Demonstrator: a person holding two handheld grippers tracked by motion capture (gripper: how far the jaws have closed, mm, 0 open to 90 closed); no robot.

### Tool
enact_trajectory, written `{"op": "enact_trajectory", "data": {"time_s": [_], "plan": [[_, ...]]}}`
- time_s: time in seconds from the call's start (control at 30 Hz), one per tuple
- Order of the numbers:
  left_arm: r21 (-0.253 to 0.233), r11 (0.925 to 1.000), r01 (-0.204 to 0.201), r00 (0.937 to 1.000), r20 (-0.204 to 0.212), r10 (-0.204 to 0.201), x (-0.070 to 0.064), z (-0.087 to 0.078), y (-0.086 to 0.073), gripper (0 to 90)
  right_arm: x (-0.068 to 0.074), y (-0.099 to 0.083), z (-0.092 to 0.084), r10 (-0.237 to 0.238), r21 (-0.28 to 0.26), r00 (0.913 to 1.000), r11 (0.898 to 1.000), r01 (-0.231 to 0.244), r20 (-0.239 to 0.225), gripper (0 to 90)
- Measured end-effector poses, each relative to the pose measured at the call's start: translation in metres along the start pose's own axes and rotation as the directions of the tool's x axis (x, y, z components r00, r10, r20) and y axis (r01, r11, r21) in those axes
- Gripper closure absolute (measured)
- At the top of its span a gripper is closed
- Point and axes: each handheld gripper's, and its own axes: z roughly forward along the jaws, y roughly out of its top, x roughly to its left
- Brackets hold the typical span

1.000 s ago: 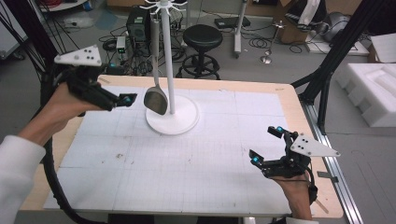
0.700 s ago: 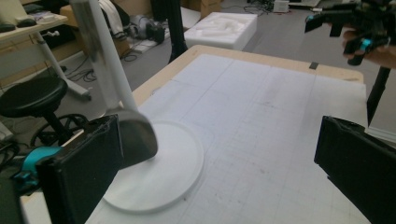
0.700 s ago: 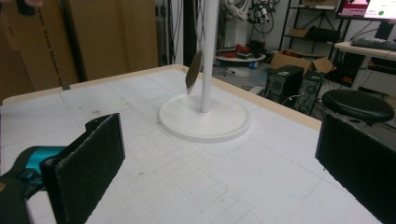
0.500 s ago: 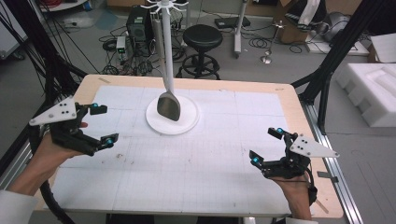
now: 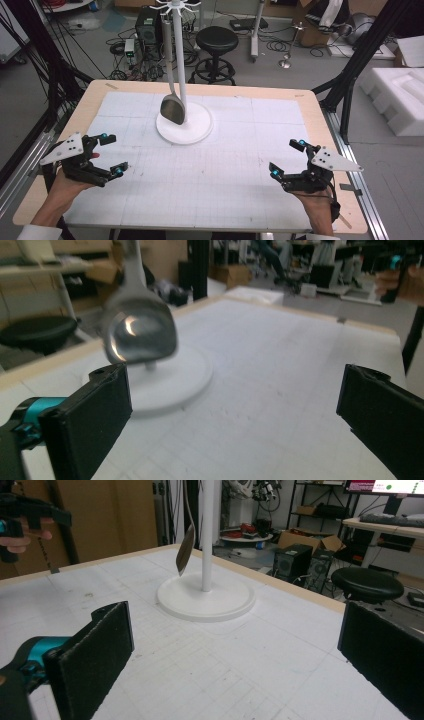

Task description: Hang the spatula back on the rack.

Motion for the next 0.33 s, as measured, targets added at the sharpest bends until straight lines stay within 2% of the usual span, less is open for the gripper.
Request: {"op": "enact_trajectory", "data": {"time_s": [0.1,0.2,0.33], "plan": [[-0.017,0.9997,0.018,0.9998,0.001,-0.018,0.0037,-0.0025,-0.0026,1.7,0.0003,-0.0020,0.0018,-0.011,0.000,0.9999,1.000,0.011,0.000,0.4],[-0.009,0.9997,0.024,0.9997,0.007,-0.024,0.0059,-0.0018,-0.0065,1.7,0.0020,-0.0039,0.0031,0.002,0.005,0.9999,1.000,-0.002,-0.015,0.4],[0.005,0.9997,0.022,0.9997,0.005,-0.022,0.0055,0.0005,-0.0087,1.7,0.0030,-0.0016,0.0014,-0.004,-0.002,1.0000,1.000,0.004,-0.007,0.4]]}}
